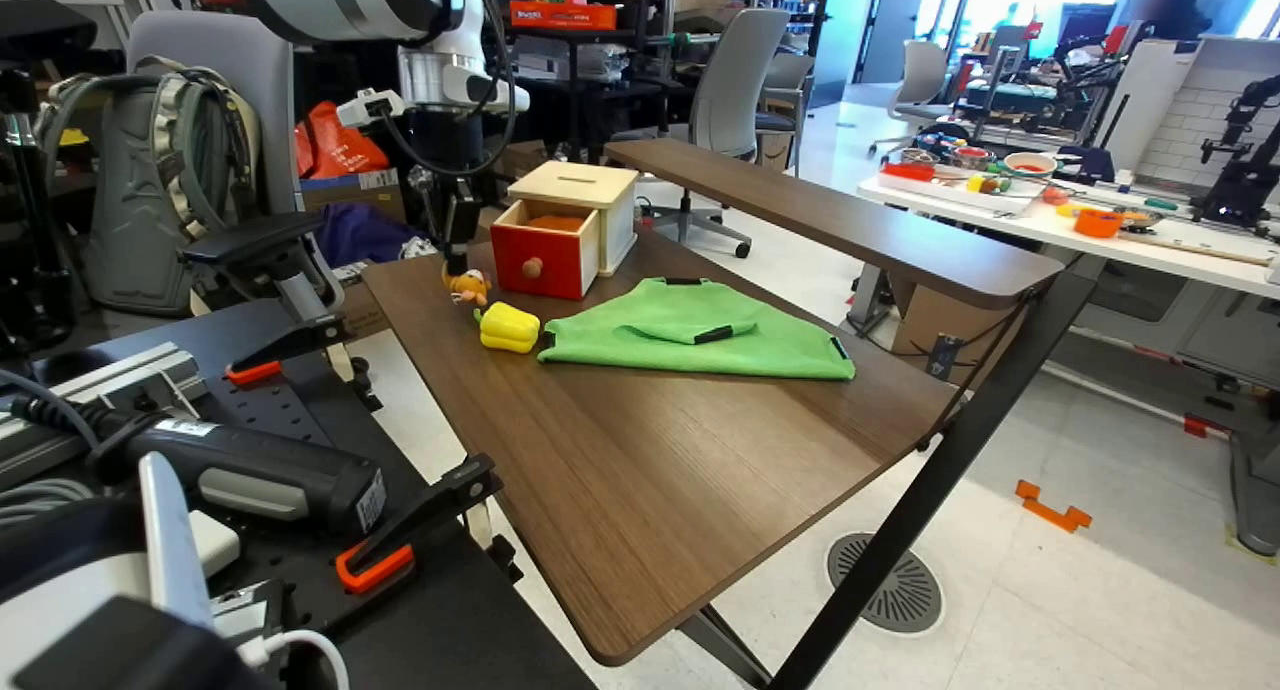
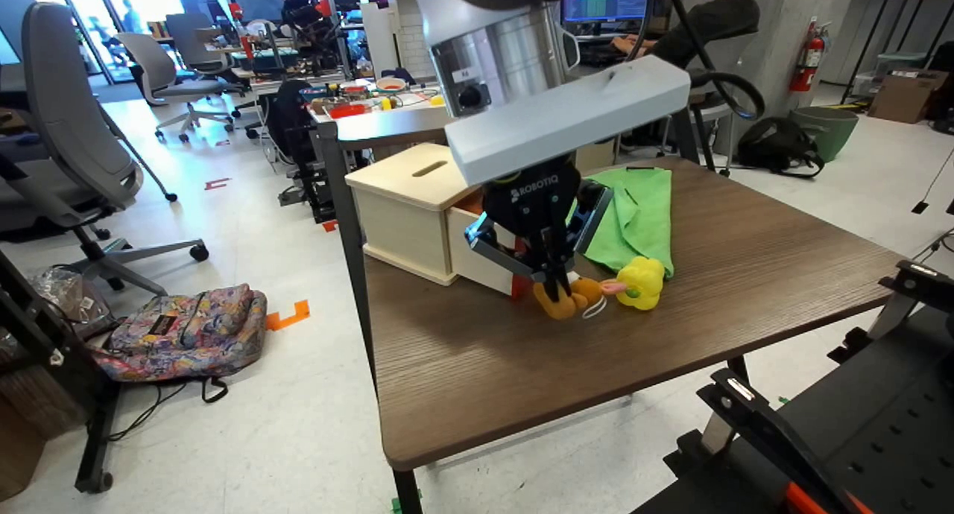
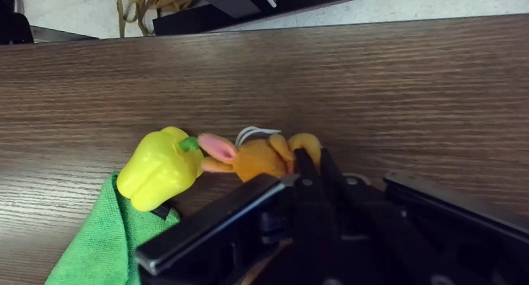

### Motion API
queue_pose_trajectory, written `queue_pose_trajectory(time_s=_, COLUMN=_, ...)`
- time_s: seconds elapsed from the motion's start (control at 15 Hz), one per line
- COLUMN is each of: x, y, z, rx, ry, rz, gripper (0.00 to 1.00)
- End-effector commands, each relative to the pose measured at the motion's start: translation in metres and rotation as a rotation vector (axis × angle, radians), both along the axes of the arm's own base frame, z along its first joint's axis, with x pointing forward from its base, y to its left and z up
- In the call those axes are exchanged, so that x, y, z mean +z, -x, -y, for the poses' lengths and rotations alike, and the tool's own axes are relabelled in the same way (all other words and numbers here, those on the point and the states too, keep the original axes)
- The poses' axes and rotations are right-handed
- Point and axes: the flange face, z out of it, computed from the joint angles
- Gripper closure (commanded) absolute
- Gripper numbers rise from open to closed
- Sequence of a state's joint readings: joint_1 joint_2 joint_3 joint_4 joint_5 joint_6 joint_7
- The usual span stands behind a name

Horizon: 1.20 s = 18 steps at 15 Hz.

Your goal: Put the brown doll beside the yellow pepper

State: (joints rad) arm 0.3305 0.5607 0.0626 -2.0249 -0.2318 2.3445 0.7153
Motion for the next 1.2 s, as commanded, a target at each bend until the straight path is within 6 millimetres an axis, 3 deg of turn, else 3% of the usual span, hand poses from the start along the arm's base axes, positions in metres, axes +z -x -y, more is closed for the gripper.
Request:
queue_pose_trajectory(time_s=0.0, x=-0.012, y=-0.013, z=-0.004, rx=0.014, ry=0.036, rz=-0.03, gripper=0.69)
queue_pose_trajectory(time_s=0.07, x=-0.015, y=-0.014, z=-0.004, rx=0.017, ry=0.044, rz=-0.032, gripper=0.68)
queue_pose_trajectory(time_s=0.4, x=-0.019, y=-0.017, z=-0.005, rx=0.014, ry=0.05, rz=-0.037, gripper=0.31)
queue_pose_trajectory(time_s=0.67, x=-0.003, y=-0.009, z=-0.007, rx=0.019, ry=0.034, rz=-0.01, gripper=0.04)
queue_pose_trajectory(time_s=0.73, x=0.002, y=-0.003, z=-0.006, rx=0.021, ry=0.028, rz=-0.005, gripper=0.0)
queue_pose_trajectory(time_s=1.13, x=0.057, y=0.031, z=0.003, rx=0.056, ry=-0.048, rz=0.073, gripper=0.0)
